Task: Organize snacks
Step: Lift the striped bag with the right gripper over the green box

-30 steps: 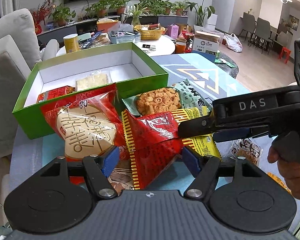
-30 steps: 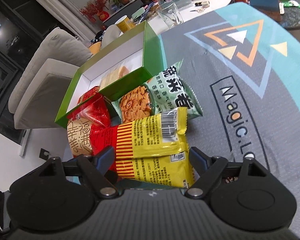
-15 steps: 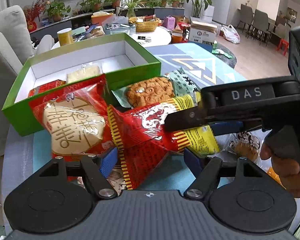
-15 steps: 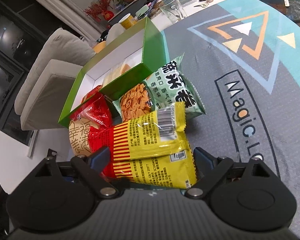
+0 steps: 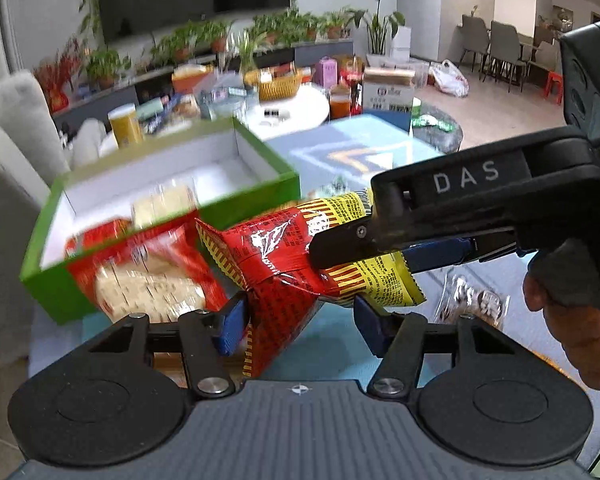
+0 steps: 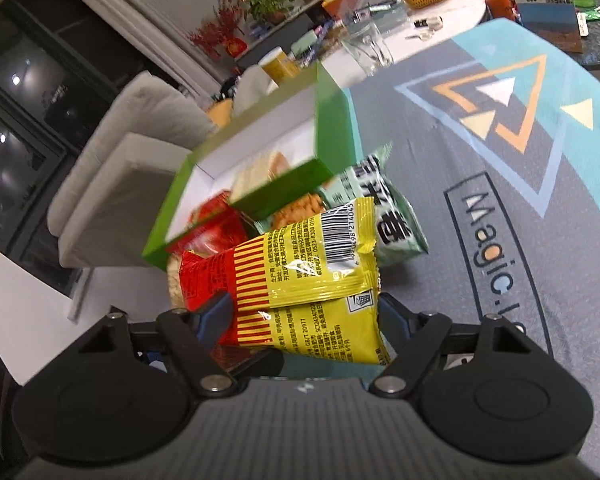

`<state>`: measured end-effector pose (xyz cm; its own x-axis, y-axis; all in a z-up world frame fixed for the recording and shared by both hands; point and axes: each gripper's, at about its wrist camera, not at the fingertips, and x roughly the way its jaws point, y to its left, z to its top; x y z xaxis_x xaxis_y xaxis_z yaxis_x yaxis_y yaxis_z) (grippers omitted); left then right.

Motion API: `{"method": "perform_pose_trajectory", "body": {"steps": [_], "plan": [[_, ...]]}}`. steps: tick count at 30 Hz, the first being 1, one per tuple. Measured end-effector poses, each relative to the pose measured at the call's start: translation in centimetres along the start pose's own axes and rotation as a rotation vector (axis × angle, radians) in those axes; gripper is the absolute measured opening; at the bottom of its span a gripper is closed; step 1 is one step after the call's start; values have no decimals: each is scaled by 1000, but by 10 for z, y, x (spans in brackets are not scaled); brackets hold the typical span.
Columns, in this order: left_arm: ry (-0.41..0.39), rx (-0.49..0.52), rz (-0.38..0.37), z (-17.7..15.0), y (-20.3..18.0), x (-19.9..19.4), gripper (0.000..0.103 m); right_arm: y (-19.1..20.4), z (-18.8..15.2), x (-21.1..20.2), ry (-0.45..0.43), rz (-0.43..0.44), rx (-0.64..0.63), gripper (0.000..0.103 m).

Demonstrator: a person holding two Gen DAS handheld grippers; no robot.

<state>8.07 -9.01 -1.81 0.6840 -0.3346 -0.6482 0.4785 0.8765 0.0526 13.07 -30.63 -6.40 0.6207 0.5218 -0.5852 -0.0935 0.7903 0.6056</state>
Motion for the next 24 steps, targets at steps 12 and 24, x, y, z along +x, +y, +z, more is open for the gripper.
{"method": "perform_pose_trajectory", "body": {"steps": [12,24], "plan": [[-137,26,68,45,12,-26,55,42,41,-17,-124,40,-43,57],[-168,-7,132,71,40,-14,55,64,72,0,-157,63,-62,57]]}}
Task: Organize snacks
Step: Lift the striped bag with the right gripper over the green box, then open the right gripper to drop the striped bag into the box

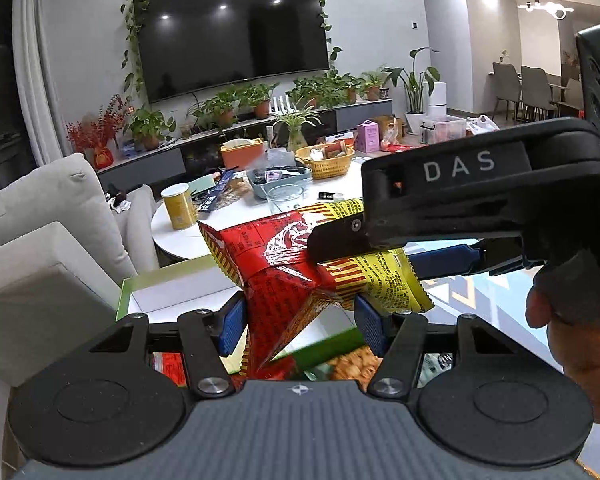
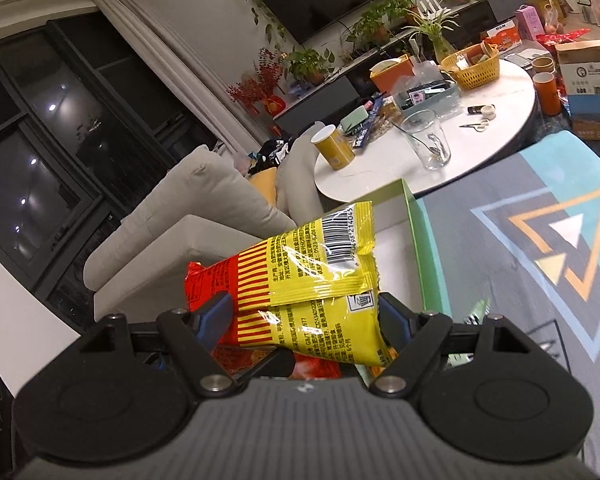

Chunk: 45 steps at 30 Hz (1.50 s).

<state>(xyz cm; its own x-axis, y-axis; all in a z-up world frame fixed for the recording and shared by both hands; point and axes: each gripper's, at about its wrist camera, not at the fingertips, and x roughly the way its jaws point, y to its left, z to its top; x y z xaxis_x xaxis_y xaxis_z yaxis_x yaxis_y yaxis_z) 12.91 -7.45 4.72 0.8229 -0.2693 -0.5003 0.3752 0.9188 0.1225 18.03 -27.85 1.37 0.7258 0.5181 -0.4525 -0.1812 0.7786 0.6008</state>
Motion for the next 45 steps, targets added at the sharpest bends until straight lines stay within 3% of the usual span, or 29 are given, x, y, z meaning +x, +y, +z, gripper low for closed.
{"method": "perform_pose_trajectory", "body": {"steps": [10,25,36,45], "plan": [[34,9,-3,8,15,40,55,-11,13,33,22,-15,39,58],[132,-26,-25,-9,41,110,55,-36,14,95,103,-69,95,58],[182,-54,-20,-17,48,129,55,-36,9,106,119,-100,74,58],[185,-26,2,-13,44,117,56,-31,9,94,90,-133,64,58]]}}
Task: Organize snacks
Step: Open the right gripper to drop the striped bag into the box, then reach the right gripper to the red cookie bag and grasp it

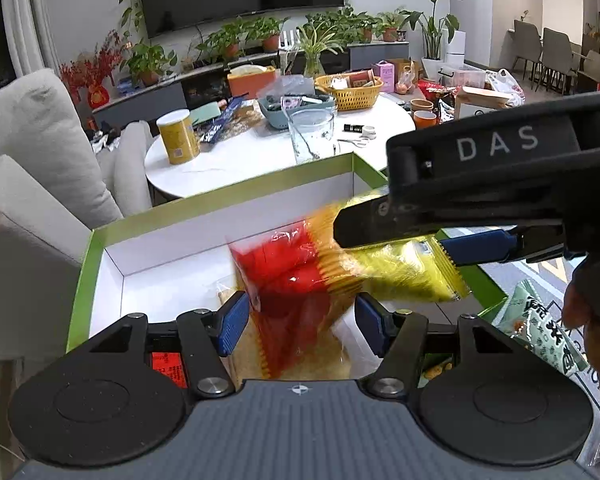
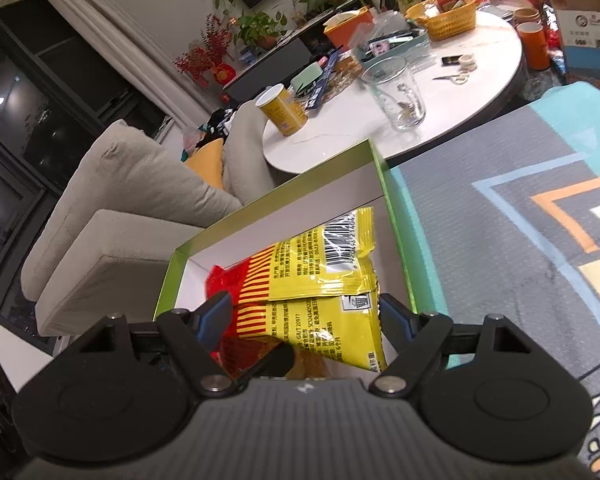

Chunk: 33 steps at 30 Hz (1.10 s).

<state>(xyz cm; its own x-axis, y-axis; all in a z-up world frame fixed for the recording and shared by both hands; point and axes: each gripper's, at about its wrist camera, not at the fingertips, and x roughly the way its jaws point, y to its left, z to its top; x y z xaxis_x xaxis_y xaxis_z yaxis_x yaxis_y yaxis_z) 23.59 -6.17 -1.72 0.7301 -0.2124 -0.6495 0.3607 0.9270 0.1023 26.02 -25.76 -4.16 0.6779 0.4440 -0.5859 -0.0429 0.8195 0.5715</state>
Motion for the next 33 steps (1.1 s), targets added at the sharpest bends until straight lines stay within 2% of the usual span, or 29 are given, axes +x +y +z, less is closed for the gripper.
{"method": "perform_pose_trajectory", "body": {"steps": [17,24,27,33], "plan": [[-56,30,21,-5,-18,-49,57,12,-16,-42,-27,19,-27,58],[-88,31,38,-13,-20,-72,62,18,-26,-61,-41,31,-36,58],[-97,3,56,-19,-14,-83,63,22,-31,-69,-47,38,-39,58],[-92,-122,103,-45,6,-101,64,28,-49,-75,-24,56,-61,58]]}}
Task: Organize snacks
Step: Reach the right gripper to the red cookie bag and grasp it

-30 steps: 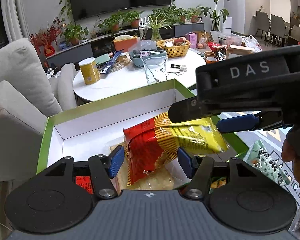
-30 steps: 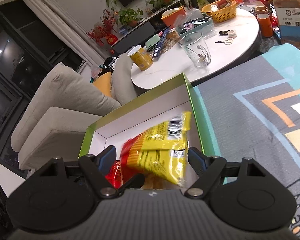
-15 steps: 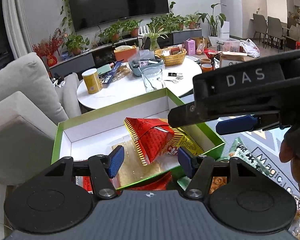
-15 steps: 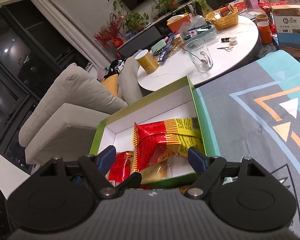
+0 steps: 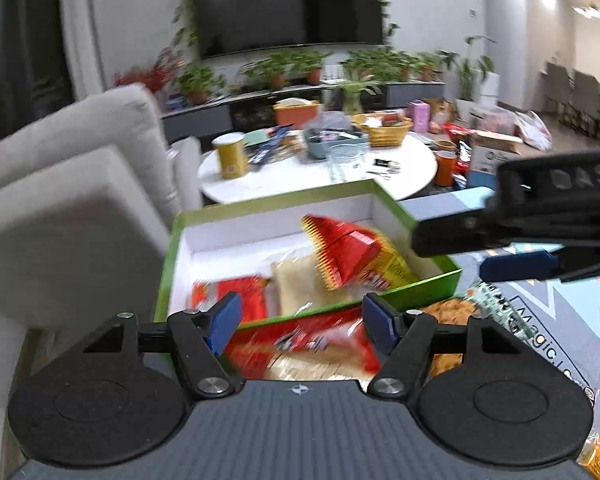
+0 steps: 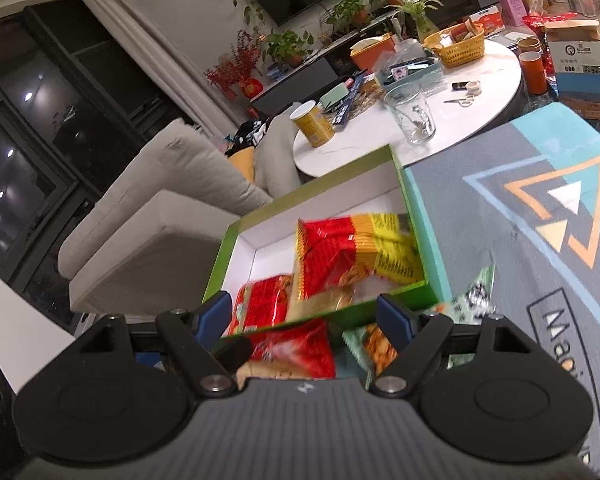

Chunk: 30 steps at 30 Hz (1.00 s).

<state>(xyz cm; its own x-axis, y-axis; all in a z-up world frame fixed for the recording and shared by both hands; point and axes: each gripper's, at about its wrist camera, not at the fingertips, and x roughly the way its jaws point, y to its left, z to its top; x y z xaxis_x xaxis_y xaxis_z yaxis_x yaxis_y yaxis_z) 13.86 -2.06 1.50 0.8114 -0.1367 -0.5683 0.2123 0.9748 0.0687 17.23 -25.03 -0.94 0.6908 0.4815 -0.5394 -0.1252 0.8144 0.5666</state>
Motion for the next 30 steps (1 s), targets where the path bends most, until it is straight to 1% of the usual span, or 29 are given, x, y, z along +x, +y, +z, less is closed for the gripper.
{"method": "perform_pose_trajectory", "body": {"steps": [4,8,12,17,22,25,27,30], "plan": [[23,-64,19,-16,17,-6,65,2,-15,6,43,10,-4,58],[58,-96,32,-32,27,-6,65,1,-30,17,85,-5,4,58],[91,-127,18,-46,31,-2,65,5,-43,27,127,-8,-3,58],[115,-139,4,-55,31,4,65,11,-52,36,151,-26,-33,58],[139,-157,-31,-59,33,11,65,10,-53,43,162,-32,-27,59],[162,-181,-82,-60,35,18,65,9,-53,50,170,-31,-20,59],[166,-199,-108,-60,36,22,65,10,-52,55,173,-29,-16,62],[169,-194,-117,-60,36,27,65,10,-51,64,182,-26,-21,63]]}}
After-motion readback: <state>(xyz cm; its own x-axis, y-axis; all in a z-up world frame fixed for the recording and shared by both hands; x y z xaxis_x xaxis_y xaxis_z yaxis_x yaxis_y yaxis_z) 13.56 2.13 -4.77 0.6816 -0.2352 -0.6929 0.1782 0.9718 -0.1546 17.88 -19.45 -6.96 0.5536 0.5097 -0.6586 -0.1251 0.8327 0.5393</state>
